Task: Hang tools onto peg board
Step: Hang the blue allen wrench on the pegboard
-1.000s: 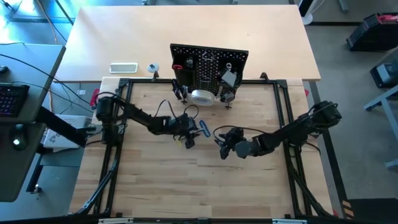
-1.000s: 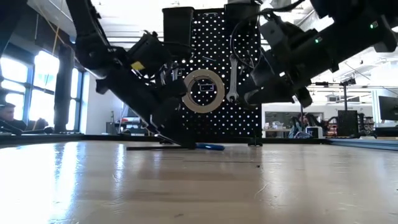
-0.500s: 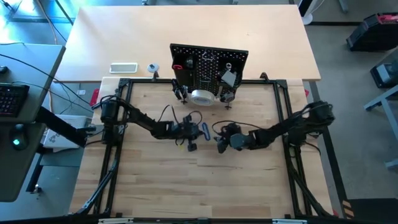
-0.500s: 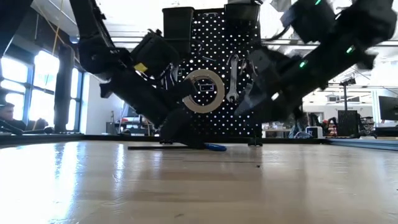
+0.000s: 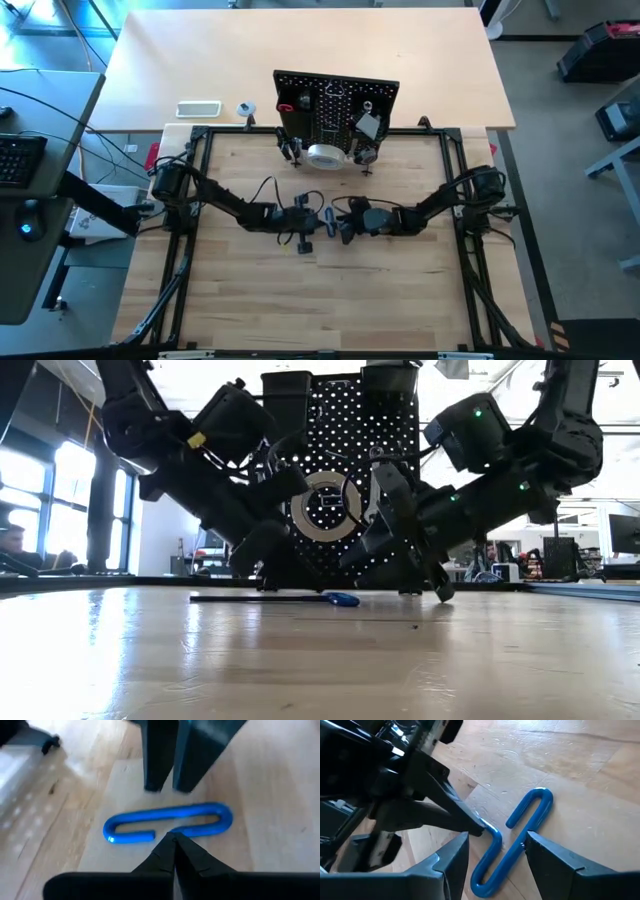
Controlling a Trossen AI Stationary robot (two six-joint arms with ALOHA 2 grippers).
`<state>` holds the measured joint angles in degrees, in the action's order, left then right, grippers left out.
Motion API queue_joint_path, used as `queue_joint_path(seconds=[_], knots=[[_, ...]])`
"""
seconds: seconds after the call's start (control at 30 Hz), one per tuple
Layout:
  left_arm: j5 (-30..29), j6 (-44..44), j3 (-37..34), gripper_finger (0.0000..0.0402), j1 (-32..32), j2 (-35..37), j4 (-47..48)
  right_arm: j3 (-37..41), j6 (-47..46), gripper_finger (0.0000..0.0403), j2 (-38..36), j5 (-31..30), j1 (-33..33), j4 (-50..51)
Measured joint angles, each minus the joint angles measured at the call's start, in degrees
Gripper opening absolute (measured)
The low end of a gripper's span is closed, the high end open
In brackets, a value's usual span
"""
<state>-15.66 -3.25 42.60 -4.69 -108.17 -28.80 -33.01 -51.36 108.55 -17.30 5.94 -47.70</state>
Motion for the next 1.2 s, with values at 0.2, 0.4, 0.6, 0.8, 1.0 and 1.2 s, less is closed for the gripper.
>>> queue_joint_path(seconds=[0.2, 0.4, 0.6, 0.8, 1.0, 1.2], knots=[[-1.01, -0.32, 0.10, 0.0002, -0.30, 0.12, -0.36, 0.00, 0.53, 0.0203, 0.00, -0.07, 0.04, 0.65], [2.22, 0.47, 0.10, 0.0003, 0.25, 1.25, 2.96, 0.00, 1.01, 0.0206, 0.00, 0.30, 0.04, 1.19], [3.82, 2.81, 0.10, 0.0065, 1.79, 1.23, 4.14, 0.04, 1.33, 0.0206, -0.02, 0.42, 0.04, 1.71], [4.43, 4.49, 0.10, 0.0133, 3.79, 1.23, 4.42, 0.06, 1.30, 0.0206, 0.00, 0.43, 0.06, 1.81], [5.31, 3.12, 0.16, 0.0138, 3.38, 1.71, 1.94, 0.09, 1.32, 0.0206, 0.00, 0.83, 0.20, 1.85], [10.83, 3.19, 0.22, 0.0114, 7.42, 1.52, 7.48, 0.09, 1.26, 0.0206, 0.02, 0.88, 0.20, 1.95]])
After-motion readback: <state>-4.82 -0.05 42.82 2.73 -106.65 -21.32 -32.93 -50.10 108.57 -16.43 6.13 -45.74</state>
